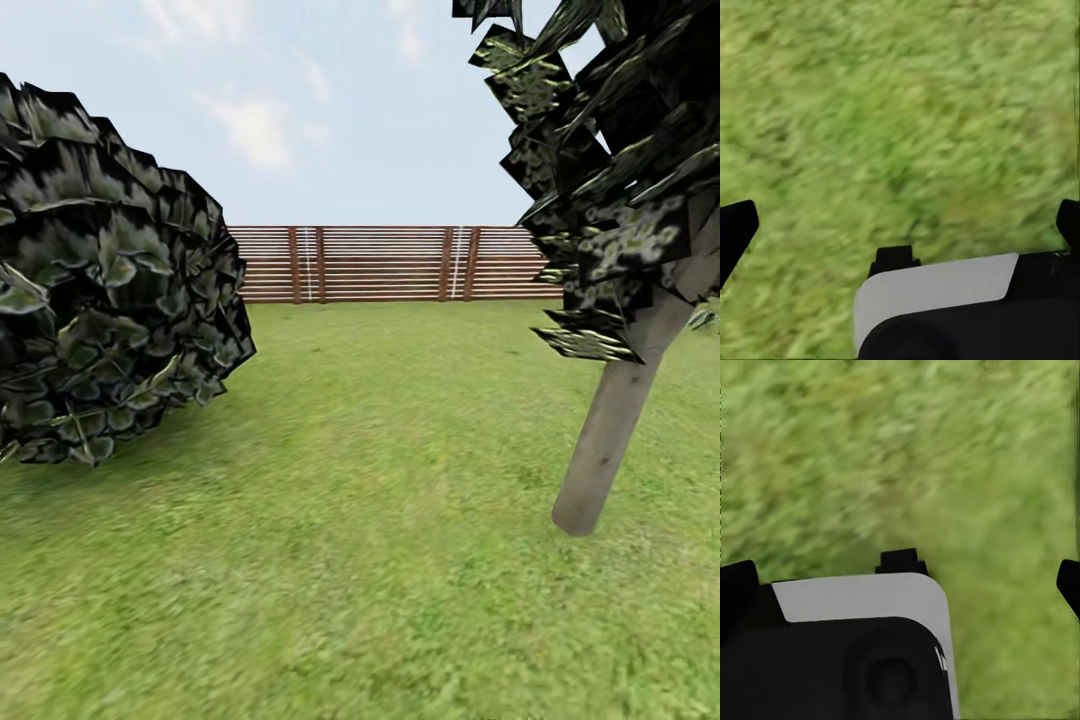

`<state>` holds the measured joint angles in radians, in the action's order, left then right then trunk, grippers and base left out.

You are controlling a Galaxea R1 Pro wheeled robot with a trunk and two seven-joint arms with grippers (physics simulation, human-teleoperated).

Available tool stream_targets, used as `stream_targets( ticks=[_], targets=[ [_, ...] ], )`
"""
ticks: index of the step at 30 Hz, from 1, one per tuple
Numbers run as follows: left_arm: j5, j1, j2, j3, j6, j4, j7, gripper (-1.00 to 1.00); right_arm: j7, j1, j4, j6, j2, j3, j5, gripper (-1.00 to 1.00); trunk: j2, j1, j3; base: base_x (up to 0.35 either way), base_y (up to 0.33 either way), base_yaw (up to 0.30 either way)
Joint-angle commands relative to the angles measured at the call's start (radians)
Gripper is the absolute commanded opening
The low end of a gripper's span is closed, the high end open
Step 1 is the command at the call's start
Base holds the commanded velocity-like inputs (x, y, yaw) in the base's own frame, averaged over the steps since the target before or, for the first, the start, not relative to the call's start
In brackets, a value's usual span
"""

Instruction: Take the three Easter eggs out of the wicker basket on the lawn in the garden, then place them on the lawn next to a single tree (choose any tree) so that all three eggs are next to the same tree and none are left in the basket.

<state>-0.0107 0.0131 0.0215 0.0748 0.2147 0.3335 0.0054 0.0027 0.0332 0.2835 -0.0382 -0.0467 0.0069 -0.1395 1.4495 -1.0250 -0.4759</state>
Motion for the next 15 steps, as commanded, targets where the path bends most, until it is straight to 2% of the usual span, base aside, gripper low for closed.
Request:
stream_targets(
  ticks=[1,6,15],
  targets=[
    [-0.001,0.001,0.002,0.005,0.001,0.022,0.001,1.00,0.001,0.001,0.014,-0.004,-0.001,0.001,-0.009,1.00,0.000,0.000,-0.001,0.000,0.000,-0.250],
    [-0.002,0.001,0.002,0.005,0.003,0.158,0.002,1.00,0.005,0.002,0.134,-0.003,-0.002,0.000,-0.009,1.00,0.000,0.000,-0.003,0.000,0.000,-0.246],
    [-0.002,0.001,0.004,0.004,0.007,0.266,0.003,1.00,0.005,0.004,0.340,-0.003,-0.001,-0.001,-0.008,1.00,0.000,0.000,-0.004,0.000,0.000,-0.243]
  ],
)
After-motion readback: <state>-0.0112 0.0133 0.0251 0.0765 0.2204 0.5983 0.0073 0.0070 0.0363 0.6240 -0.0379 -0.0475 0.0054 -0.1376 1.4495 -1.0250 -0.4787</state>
